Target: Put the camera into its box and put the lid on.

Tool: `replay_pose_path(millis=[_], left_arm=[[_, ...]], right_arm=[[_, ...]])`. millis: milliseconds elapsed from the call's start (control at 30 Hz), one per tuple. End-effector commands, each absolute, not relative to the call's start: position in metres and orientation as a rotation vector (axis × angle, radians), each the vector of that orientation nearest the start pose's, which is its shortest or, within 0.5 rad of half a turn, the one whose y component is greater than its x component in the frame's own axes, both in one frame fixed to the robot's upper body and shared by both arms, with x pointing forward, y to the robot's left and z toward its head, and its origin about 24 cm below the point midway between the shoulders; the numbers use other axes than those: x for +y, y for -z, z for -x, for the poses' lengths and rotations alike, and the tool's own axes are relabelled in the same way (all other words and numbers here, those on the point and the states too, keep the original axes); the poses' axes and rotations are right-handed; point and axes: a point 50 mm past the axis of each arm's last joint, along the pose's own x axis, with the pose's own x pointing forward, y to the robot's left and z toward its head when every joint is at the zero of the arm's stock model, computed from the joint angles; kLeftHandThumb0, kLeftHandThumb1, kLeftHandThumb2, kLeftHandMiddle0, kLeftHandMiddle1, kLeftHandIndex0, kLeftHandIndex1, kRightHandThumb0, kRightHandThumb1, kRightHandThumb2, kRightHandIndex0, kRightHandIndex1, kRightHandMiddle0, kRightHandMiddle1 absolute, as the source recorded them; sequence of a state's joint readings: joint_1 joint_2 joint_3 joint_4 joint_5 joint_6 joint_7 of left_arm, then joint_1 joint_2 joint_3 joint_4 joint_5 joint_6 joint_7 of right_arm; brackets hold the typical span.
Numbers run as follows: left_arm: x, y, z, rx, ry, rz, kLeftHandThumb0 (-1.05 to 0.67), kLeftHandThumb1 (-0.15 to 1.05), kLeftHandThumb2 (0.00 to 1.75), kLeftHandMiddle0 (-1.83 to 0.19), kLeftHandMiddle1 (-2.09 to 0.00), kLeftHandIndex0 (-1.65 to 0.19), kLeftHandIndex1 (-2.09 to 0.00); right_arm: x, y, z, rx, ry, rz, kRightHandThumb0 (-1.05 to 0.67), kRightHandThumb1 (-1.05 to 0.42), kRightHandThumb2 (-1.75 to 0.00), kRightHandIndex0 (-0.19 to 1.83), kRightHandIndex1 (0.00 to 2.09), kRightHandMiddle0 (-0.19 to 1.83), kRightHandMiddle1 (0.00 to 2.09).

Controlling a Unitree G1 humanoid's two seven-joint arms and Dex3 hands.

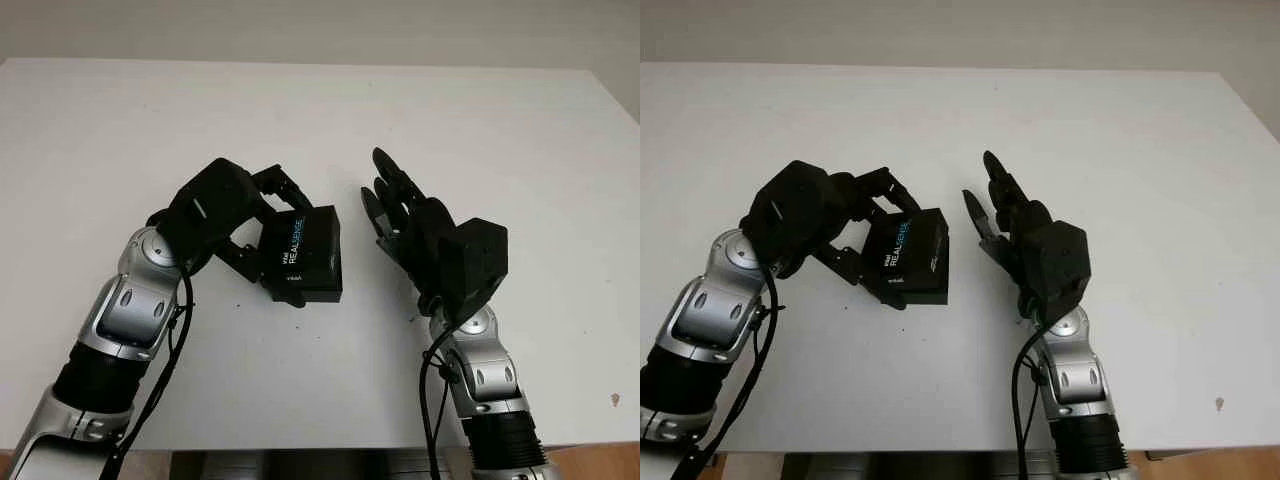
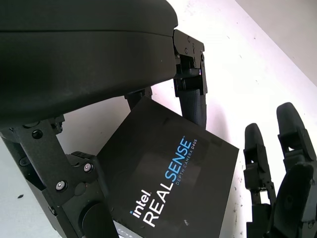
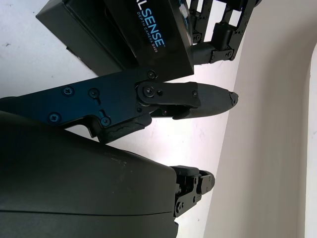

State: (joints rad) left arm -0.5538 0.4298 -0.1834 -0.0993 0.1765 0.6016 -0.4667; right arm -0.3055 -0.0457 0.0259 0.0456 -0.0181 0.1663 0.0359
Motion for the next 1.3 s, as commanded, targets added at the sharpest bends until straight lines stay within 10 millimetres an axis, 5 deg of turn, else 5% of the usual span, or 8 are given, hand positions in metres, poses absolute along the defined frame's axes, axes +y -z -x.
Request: replay_pose_path(millis=[0, 133, 233, 300, 400, 533, 1067, 1267], left_arm=[[0.142, -0.154, -0.322, 0.105, 0.474, -0.648, -0.24, 0.99, 0.06, -0.41, -1.92, -0.16, -1.73], [0.14, -0.154, -0.318, 0.118, 0.481, -0.646, -0.29, 0.99, 0.06, -0.27, -1.96, -0.1, -1.71], [0.137, -0.157, -0.312, 0.139, 0.524, -0.668, -0.4, 1.03, 0.06, 0.06, -1.36, 0.13, -1.4], [0.135, -0.158, -0.309, 0.16, 0.569, -0.676, -0.48, 1.04, 0.14, 0.03, -0.53, 0.17, -0.75], [0.133, -0.162, -0.303, 0.197, 0.626, -0.71, -0.57, 1.05, 0.26, 0.12, -0.09, 0.19, -0.17], [0.131, -0.164, -0.299, 0.225, 0.64, -0.672, -0.57, 1.05, 0.3, 0.19, -0.01, 0.19, -0.01], [0.133, -0.166, -0.294, 0.226, 0.666, -0.65, -0.55, 1.05, 0.29, 0.19, 0.0, 0.19, 0.0], [0.141, -0.176, -0.288, 0.181, 0.765, -0.891, -0.59, 1.05, 0.35, 0.19, 0.0, 0.19, 0.0]], right_arm=[[-0.127, -0.099, -0.309, -0.1, -0.127, 0.076, -0.73, -1.05, -0.4, 0.09, 0.05, 0.12, 0.05], [-0.126, -0.099, -0.309, -0.1, -0.124, 0.078, -0.73, -1.05, -0.39, 0.09, 0.05, 0.12, 0.05], [-0.126, -0.098, -0.309, -0.097, -0.122, 0.079, -0.75, -1.05, -0.39, 0.09, 0.05, 0.13, 0.06], [-0.126, -0.098, -0.309, -0.097, -0.12, 0.081, -0.76, -1.05, -0.39, 0.1, 0.05, 0.14, 0.06], [-0.126, -0.097, -0.31, -0.097, -0.121, 0.083, -0.76, -1.05, -0.38, 0.1, 0.05, 0.14, 0.06], [-0.126, -0.097, -0.31, -0.096, -0.12, 0.075, -0.76, -1.05, -0.38, 0.1, 0.05, 0.14, 0.06], [-0.126, -0.095, -0.31, -0.097, -0.121, 0.076, -0.77, -1.05, -0.38, 0.11, 0.06, 0.15, 0.07], [-0.127, -0.094, -0.31, -0.097, -0.119, 0.081, -0.76, -1.05, -0.38, 0.11, 0.06, 0.15, 0.07]])
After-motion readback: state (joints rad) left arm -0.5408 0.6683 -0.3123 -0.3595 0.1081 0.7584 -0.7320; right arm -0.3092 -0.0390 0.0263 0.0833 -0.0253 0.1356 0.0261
